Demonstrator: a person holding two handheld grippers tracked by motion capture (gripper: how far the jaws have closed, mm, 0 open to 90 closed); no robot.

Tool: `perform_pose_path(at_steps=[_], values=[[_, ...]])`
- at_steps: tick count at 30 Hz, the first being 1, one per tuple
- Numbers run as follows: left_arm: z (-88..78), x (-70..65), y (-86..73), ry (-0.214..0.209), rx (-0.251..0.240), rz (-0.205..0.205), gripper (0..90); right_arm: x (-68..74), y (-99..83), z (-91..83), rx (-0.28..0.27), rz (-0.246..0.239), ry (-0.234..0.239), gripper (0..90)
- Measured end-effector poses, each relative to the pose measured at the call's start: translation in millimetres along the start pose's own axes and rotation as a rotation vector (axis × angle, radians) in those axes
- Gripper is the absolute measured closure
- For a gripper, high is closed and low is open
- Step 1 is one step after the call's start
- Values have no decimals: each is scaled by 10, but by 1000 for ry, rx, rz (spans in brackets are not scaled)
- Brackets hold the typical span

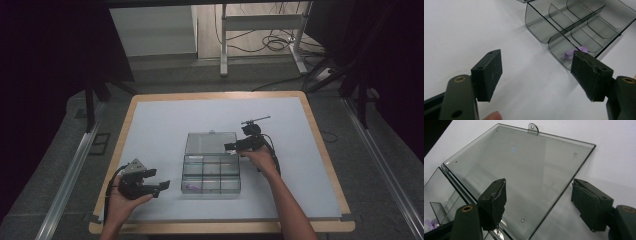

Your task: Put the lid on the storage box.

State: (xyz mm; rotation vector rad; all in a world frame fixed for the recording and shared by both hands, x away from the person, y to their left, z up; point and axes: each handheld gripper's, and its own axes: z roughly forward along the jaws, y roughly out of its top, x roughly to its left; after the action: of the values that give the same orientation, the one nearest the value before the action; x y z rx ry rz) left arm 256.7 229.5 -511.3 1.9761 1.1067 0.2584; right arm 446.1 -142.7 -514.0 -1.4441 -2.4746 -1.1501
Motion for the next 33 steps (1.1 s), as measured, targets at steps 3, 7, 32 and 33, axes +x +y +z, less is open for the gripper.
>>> perform_pose_path(at_steps=[3,7,32,33], values=[[5,-1,0,0,2,0,258,-12,1,7,-1,10,5,282],[5,-1,0,-1,1,0,258,-51,-2,18,3,43,37,302],[2,7,-1,2,1,-1,258,-33,-9,-55,-44,21,75,447],[3,8,-1,2,1,-1,257,-30,-12,-58,-47,19,74,449]])
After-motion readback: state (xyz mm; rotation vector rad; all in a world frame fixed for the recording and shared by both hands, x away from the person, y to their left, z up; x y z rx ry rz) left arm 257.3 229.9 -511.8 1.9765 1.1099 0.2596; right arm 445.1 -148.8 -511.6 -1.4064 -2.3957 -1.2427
